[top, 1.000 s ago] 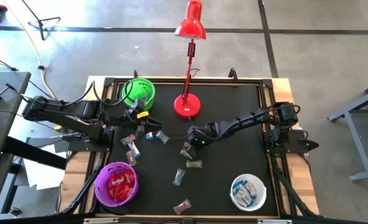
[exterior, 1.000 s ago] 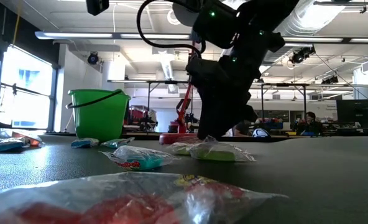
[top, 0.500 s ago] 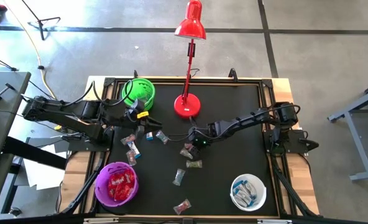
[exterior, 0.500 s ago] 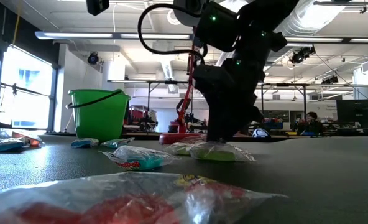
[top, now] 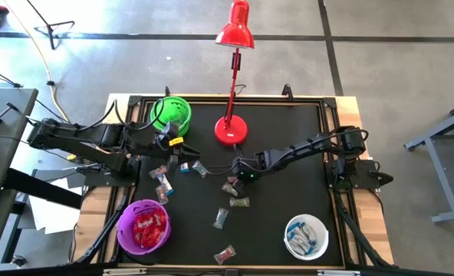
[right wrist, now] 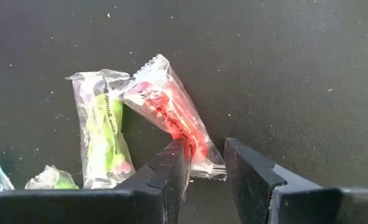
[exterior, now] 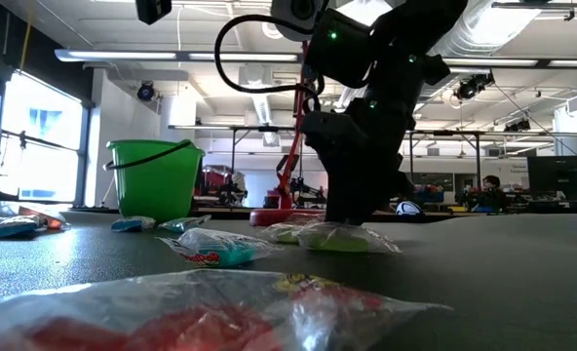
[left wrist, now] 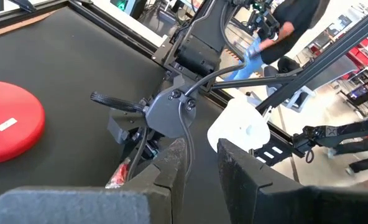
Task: Sort candy
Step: Put the red gummy into the green bucket
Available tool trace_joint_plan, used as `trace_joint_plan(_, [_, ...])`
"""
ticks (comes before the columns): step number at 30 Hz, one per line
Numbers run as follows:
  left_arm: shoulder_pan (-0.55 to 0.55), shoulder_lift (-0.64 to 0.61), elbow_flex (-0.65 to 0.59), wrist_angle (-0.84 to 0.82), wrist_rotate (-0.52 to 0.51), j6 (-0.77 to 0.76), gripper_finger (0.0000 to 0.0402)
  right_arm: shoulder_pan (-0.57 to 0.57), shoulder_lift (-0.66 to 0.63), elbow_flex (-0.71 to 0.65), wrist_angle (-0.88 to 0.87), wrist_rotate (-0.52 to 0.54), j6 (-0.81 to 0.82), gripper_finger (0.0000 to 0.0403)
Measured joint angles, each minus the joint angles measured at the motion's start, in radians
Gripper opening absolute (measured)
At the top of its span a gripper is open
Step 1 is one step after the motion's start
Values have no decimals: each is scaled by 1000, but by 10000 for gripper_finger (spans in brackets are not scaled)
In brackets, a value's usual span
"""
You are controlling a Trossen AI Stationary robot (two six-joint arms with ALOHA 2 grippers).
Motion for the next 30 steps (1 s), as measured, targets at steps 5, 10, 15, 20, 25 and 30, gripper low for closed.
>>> trace_joint_plan(5, [0,0,0,0,0,0,76,1,15,3,11,0,0,114])
trace_joint_plan(10, [0,0,0,0,0,0,76,1,17,3,13,10,0,110])
trace_joint_plan(15, [0,0,0,0,0,0,76,1,18,2,17,6,11,65])
trace_joint_plan(20, [0,0,0,0,0,0,76,1,16,2,22,-2,17,9])
trace_joint_plan(25, [0,0,0,1,0,0,76,-6,-18,-4,5,-4,24,16])
trace_joint_plan(30, [0,0,0,1,-1,0,76,-24,-99,-3,17,40,17,5])
